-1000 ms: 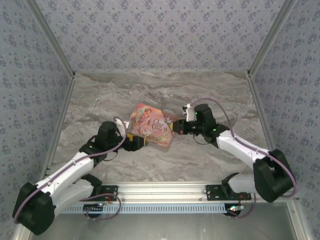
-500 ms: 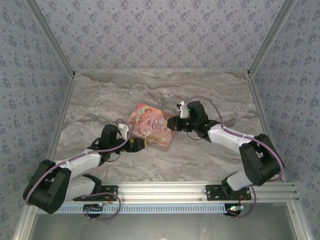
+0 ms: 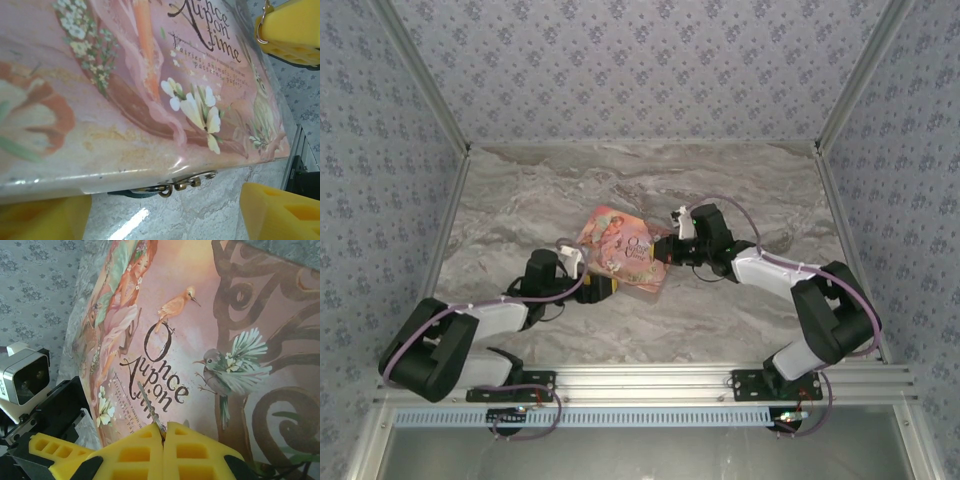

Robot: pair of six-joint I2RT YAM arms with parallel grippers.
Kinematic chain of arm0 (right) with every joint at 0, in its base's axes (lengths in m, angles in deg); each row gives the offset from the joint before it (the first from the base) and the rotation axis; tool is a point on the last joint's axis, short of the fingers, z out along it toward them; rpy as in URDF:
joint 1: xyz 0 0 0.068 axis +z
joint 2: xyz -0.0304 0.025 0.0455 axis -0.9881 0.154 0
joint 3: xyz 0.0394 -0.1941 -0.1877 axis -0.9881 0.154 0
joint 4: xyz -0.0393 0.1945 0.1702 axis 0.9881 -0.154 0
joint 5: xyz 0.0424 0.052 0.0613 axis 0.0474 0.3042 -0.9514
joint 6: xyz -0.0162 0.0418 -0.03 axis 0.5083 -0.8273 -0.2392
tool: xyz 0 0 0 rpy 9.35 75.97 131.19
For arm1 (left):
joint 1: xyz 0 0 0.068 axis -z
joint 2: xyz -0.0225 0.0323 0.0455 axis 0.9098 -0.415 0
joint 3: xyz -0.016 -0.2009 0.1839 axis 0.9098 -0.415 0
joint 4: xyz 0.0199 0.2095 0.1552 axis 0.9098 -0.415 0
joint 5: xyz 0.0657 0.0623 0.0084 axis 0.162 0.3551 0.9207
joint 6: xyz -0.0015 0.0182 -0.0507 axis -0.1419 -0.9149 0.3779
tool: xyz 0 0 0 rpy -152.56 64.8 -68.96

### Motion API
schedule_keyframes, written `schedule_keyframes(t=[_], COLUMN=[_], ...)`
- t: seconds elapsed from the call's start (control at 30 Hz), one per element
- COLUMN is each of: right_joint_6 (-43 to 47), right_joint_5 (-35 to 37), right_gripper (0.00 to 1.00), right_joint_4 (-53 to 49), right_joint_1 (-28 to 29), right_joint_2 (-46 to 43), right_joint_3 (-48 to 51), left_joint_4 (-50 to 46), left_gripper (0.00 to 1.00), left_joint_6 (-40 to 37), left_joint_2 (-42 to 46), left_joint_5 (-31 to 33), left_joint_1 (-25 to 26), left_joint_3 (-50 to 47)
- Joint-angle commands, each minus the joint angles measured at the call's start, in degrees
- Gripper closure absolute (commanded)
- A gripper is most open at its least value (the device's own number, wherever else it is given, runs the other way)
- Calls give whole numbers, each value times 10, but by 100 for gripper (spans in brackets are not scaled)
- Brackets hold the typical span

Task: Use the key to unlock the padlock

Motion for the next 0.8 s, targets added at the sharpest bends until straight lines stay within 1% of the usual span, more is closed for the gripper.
schedule_keyframes(t=[0.0,0.27,0.43,0.77], right_joint_6=[11,11,11,12], right_joint_5=[9,16,18,16], right_gripper=[96,96,96,96], right_joint_4=[-11,-10,-9,-3], right_joint_1=[4,6,8,8], right_joint_2=[10,12,11,10], right_joint_3=[-11,-5,-1,5], left_joint_4=[46,82,100,101], left_gripper=[24,29,32,41], left_joint_6=[-18,-22,-17,-14], left_joint_2=[-17,-56,-77,-79], left_joint_5=[-20,-12,-10,-13], left_joint_1=[1,26,31,34], left_joint_3=[-9,-12,-10,-7])
